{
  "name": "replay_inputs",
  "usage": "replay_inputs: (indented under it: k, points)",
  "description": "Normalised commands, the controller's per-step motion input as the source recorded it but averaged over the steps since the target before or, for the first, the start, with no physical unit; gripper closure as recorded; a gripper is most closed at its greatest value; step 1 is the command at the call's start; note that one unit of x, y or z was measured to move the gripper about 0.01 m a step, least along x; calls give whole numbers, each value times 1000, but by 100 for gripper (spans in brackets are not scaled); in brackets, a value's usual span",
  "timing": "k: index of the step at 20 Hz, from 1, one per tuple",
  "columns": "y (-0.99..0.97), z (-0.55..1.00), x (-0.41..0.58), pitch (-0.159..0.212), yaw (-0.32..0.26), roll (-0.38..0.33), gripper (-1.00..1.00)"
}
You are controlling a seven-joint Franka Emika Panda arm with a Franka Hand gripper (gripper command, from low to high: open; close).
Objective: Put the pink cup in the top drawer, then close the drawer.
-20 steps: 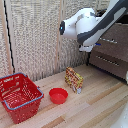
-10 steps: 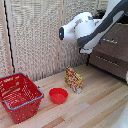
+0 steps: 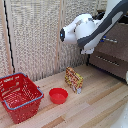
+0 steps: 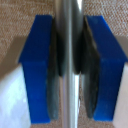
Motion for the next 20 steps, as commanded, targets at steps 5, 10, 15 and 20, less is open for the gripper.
replay_inputs:
  k: [5, 10, 15, 20]
  points:
    - [-842, 458, 13, -20, 0, -37, 100]
    - [-914, 525, -20, -13, 5, -44, 100]
    - [-890, 390, -148, -24, 41, -39, 100]
    - [-753, 253, -175, -63, 38, -45, 100]
